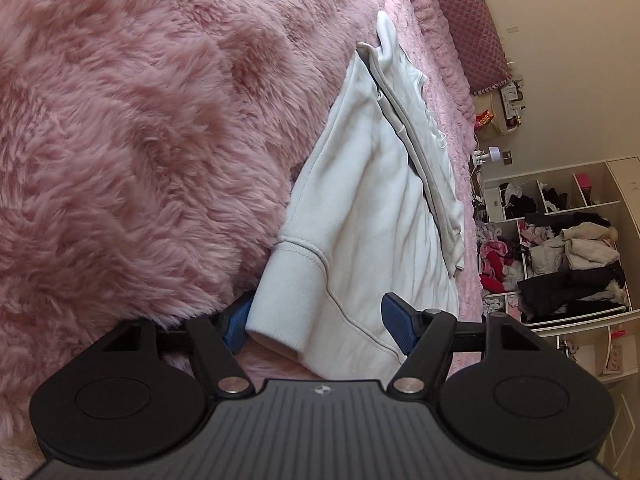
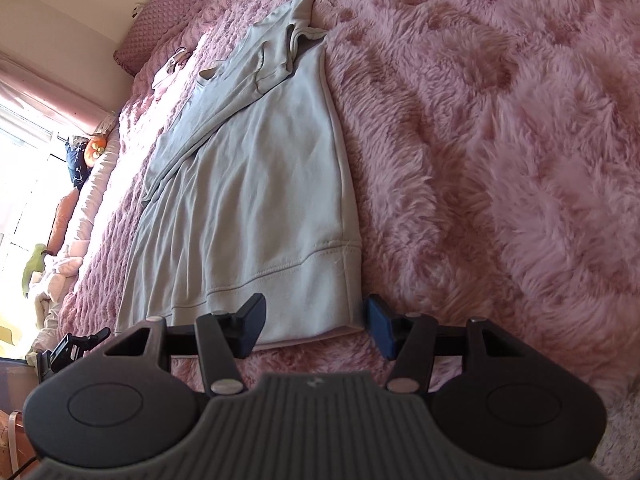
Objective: Fold small clothes
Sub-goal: 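Grasp the hem with both grippers and lift it toward the collar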
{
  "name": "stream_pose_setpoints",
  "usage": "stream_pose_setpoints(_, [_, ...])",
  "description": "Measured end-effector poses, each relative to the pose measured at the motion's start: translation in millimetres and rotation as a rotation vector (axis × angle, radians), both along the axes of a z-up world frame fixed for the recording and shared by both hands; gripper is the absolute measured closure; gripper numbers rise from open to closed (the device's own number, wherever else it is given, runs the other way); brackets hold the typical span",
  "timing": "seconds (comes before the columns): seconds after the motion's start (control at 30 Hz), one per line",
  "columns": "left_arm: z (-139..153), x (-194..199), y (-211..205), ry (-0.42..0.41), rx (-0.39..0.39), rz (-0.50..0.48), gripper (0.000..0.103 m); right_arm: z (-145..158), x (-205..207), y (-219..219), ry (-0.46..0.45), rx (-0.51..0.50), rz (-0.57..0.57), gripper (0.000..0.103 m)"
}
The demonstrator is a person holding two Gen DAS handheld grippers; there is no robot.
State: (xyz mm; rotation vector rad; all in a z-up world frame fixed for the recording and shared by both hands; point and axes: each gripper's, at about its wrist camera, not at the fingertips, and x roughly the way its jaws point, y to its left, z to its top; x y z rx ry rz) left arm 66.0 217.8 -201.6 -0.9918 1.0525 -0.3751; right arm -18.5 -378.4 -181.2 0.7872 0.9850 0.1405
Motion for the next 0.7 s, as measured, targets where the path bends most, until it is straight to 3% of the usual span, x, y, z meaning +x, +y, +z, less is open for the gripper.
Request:
stream_pose_setpoints(0.17, [-2,5,-2,0.007,-0.010,-0.012,0.024,-6,4,-6,0.008,0.024,-0.033,0.051])
stream_pose_setpoints(0.33, [-4,7,-3,-0.003,-0.065,-0.012,0.024,-11,8,-11,0.003,0.163,-0.044,0.052])
stream_pose_setpoints(0.43, [-4,11,-9,-0.005,-0.098,-0.044,0.024,-9,11,-7,0.002,0.163,-0.031,0.052])
stream_pose_setpoints(0.57, [-6,17,-13,0.011,-0.060,-0.059,0.024,-14,15,-7,0.027,0.169,-0.056,0.053])
stream_pose_setpoints(0.63, [-7,17,-12,0.009,-0.069,-0.054,0.024,-14,15,-8,0.019,0.191,-0.079,0.062])
stream_pose_setpoints(0.7, [-7,15,-10,-0.001,-0.076,-0.053,0.029,-11,13,-8,0.003,0.192,-0.066,0.090])
